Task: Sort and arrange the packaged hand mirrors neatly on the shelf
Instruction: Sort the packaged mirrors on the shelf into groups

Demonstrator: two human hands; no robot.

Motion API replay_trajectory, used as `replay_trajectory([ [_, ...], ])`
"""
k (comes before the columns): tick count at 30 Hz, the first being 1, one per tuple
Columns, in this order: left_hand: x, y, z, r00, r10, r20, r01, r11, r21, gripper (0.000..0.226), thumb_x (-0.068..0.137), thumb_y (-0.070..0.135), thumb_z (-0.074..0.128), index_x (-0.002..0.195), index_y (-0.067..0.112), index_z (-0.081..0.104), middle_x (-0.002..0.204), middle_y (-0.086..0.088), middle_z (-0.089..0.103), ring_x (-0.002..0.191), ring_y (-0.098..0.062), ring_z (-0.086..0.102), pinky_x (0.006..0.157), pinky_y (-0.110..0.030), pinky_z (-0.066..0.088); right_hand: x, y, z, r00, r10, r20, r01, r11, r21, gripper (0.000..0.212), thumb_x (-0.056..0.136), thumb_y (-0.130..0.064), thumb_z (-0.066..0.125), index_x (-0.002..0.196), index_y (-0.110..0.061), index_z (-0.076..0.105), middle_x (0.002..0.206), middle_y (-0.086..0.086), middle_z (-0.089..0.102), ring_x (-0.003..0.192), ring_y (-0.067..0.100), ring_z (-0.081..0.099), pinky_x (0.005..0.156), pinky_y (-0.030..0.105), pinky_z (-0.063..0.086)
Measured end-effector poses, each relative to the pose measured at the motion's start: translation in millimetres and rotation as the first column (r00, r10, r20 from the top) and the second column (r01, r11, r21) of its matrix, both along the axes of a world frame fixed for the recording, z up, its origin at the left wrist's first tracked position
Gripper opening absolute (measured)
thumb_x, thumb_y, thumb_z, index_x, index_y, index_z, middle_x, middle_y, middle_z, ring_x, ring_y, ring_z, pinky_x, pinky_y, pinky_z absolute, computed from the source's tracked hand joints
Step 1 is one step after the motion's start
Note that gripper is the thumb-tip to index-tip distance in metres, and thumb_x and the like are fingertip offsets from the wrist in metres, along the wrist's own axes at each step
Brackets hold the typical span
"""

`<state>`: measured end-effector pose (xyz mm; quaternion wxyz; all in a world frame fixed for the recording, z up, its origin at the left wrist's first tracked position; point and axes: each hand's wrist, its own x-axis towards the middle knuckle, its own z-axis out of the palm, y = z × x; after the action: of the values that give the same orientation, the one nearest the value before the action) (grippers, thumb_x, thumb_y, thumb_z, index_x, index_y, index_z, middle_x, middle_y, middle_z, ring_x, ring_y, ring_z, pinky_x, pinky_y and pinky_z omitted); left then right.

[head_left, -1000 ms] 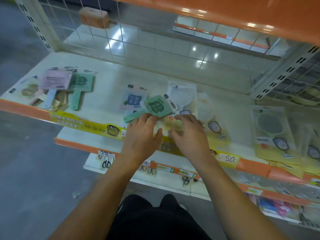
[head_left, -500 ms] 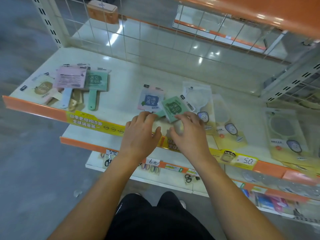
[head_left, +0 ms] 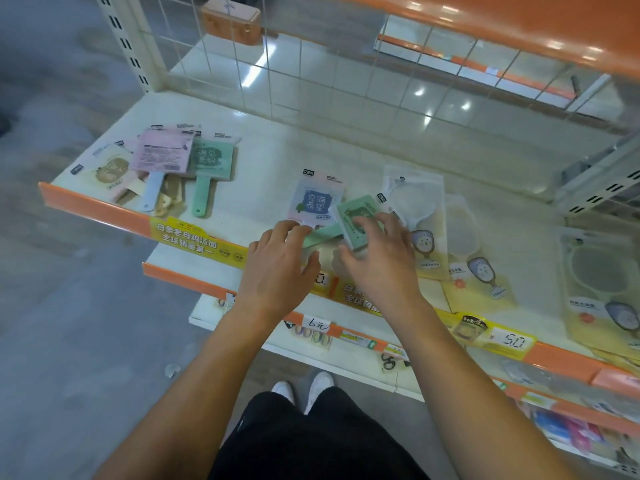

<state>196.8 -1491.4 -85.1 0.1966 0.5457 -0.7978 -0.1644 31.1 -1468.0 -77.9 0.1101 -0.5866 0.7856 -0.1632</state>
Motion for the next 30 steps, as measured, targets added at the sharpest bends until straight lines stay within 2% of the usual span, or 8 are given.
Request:
replay_trajectory([
  [4,0,1,2,0.999,0.038,0.031,-0.038,0.999,-0.001,0.039,0.087,0.029,0.059,0.123,0.015,0.056,0.126,-0.006,0.055,0.108,-0.032,0.057,0.086,-0.045,0.046,-2,-6,-5,1.000,-0.003,0.021,0.002,1.000,0.028,0.052,0.089,-0.044,0.059,0.136,-0.023,0.048,0.145,0.006,0.034,0.137,0.036,0.026,0.108,0.051,0.035],
  [14,-5,-5,7,0.993,0.097,0.070,-0.096,0.995,-0.018,0.039,0.089,0.032,0.057,0.124,0.015,0.056,0.126,-0.006,0.055,0.105,-0.032,0.057,0.084,-0.045,0.047,-11,-32,-1,0.997,0.050,0.051,-0.054,0.995,0.087,0.061,0.085,-0.050,0.060,0.140,-0.029,0.043,0.152,0.005,0.025,0.142,0.035,0.018,0.114,0.052,0.025],
  [21,-12,-7,9,0.991,0.115,0.070,-0.111,0.992,-0.054,0.043,0.087,0.039,0.047,0.121,0.014,0.057,0.122,-0.007,0.057,0.099,-0.033,0.059,0.077,-0.044,0.049,-22,-41,-7,0.989,0.149,-0.007,-0.146,0.972,0.184,0.082,0.081,-0.071,0.055,0.149,-0.035,0.026,0.160,0.005,0.009,0.146,0.042,0.006,0.117,0.057,0.013],
  [26,-15,-11,7,0.992,0.108,0.058,-0.104,0.992,-0.071,0.044,0.087,0.038,0.048,0.121,0.013,0.056,0.123,-0.008,0.057,0.100,-0.033,0.060,0.077,-0.044,0.049,-23,-41,-10,0.981,0.186,-0.060,-0.172,0.967,0.189,0.083,0.081,-0.074,0.052,0.149,-0.036,0.025,0.160,0.008,0.013,0.145,0.041,0.010,0.117,0.056,0.014],
  [30,-16,-13,6,0.994,0.097,0.046,-0.093,0.993,-0.072,0.044,0.086,0.038,0.048,0.121,0.012,0.057,0.123,-0.009,0.057,0.100,-0.034,0.060,0.077,-0.044,0.048,-21,-40,-9,0.983,0.169,-0.069,-0.155,0.973,0.172,0.077,0.083,-0.066,0.055,0.148,-0.036,0.029,0.158,0.006,0.019,0.143,0.037,0.018,0.114,0.053,0.020],
])
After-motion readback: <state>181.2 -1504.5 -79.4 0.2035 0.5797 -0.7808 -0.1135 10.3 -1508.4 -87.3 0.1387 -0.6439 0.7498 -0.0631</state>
